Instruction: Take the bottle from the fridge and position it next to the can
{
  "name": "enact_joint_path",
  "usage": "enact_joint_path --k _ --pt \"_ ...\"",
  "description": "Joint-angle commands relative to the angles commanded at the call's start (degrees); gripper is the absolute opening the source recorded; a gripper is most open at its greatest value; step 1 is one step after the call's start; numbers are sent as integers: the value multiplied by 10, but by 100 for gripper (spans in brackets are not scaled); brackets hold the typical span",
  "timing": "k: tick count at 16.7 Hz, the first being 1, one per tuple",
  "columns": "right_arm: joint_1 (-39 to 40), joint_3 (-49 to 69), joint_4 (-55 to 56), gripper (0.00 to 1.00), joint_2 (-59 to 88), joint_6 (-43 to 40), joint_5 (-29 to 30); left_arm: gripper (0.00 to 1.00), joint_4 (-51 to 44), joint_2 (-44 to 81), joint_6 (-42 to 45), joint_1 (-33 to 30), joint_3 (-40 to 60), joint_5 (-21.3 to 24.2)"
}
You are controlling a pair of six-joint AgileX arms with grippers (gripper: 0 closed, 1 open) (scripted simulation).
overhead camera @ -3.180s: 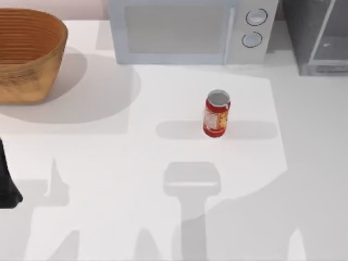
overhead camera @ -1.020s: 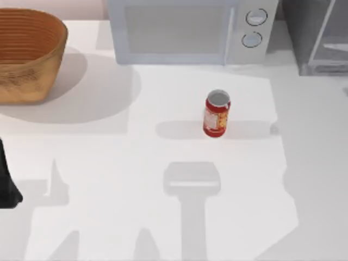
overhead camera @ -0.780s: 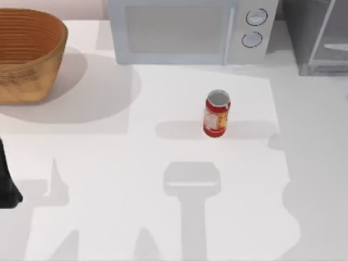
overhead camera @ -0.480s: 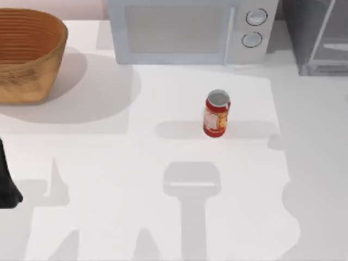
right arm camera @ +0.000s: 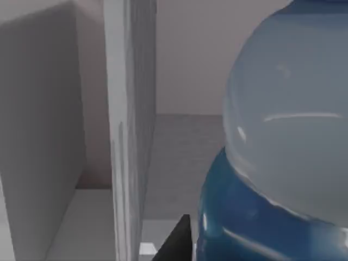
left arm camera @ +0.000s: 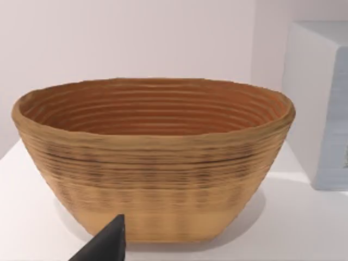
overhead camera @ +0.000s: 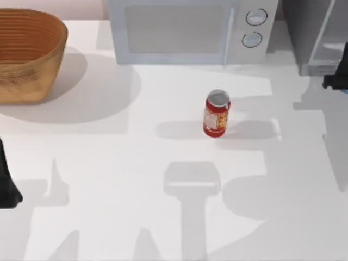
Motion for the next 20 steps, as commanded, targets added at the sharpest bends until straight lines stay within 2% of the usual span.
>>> enact_joint_path --k 4,7,18,20 --pt "143 -44 80 0 34 0 139 100 0 0 0 0 0 0" --pt "195 -66 113 0 42 0 191 100 0 0 0 0 0 0" --pt "200 -68 117 0 43 0 196 100 0 0 0 0 0 0" --pt "200 -68 117 15 43 0 196 100 0 0 0 0 0 0"
